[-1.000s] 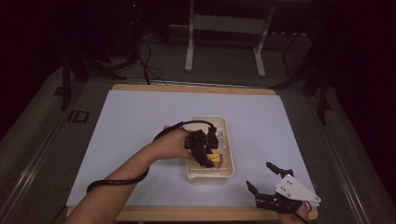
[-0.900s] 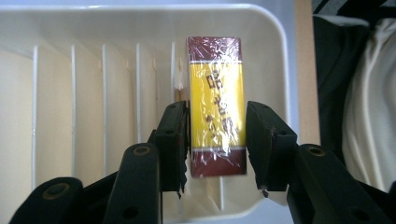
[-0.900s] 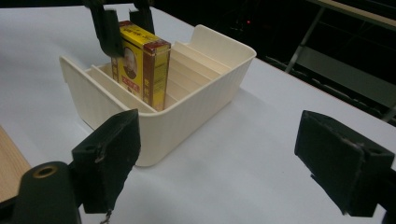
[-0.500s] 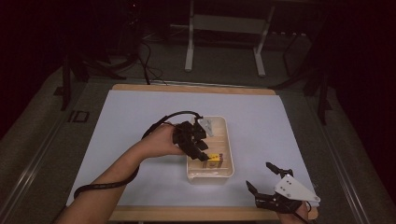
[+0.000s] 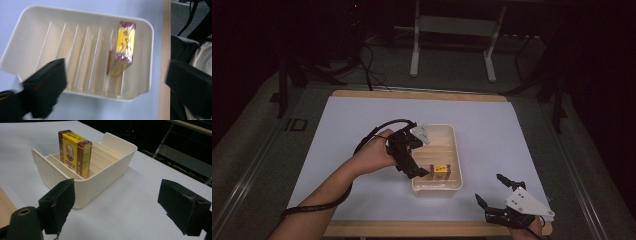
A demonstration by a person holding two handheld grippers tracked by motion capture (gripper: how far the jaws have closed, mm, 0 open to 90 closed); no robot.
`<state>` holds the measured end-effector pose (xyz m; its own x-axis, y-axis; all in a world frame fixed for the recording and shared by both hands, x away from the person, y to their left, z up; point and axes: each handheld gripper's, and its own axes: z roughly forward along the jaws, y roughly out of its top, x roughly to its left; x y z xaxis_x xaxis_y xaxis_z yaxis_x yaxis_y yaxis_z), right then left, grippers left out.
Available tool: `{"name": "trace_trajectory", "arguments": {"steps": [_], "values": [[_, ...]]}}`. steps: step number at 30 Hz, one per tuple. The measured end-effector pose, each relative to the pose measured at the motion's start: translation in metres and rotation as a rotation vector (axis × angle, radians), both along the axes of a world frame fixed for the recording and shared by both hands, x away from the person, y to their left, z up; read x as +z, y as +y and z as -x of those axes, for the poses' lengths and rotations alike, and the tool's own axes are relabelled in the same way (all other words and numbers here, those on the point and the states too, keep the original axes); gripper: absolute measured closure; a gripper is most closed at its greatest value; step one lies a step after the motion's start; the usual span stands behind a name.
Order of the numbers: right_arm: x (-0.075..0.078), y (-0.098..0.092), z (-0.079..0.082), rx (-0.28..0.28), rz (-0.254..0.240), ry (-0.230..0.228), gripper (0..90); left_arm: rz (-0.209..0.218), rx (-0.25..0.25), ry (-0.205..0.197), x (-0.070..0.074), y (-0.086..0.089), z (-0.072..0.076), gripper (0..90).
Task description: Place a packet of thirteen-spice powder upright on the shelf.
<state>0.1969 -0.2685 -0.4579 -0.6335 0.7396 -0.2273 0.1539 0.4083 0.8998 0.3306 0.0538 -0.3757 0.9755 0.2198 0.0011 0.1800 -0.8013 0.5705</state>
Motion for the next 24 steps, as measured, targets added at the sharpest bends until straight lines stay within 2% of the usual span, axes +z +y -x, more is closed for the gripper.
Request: {"name": "trace_trajectory", "arguments": {"steps": [2,7,9,10,13,16,18,24], "values": [[0.0,0.0,0.0,0.0,0.002,0.0,14.4,0.01,0.034,-0.017,-0.001,0.005,0.001,1.0],[0.0,0.0,0.0,-0.002,0.0,-0.001,14.4,0.067,0.123,-0.022,0.0,0.021,0.001,0.8],[0.0,0.0,0.0,-0.002,0.0,0.0,14.4,0.051,0.151,-0.013,-0.001,0.027,0.0,0.8],[0.0,0.0,0.0,-0.002,0.0,0.0,14.4,0.043,0.184,-0.024,-0.001,0.03,-0.001,0.8],[0.0,0.0,0.0,-0.003,0.001,0.0,14.4,0.096,0.241,0.0,-0.002,0.043,-0.003,0.8],[0.0,0.0,0.0,-0.004,-0.001,0.0,14.4,0.144,0.291,-0.015,-0.002,0.056,0.0,0.8],[0.0,0.0,0.0,-0.006,-0.002,0.0,14.4,0.156,0.319,-0.021,-0.003,0.064,0.002,0.8],[0.0,0.0,0.0,-0.008,0.0,0.0,14.4,0.229,0.407,-0.034,-0.006,0.089,0.008,0.8]]}}
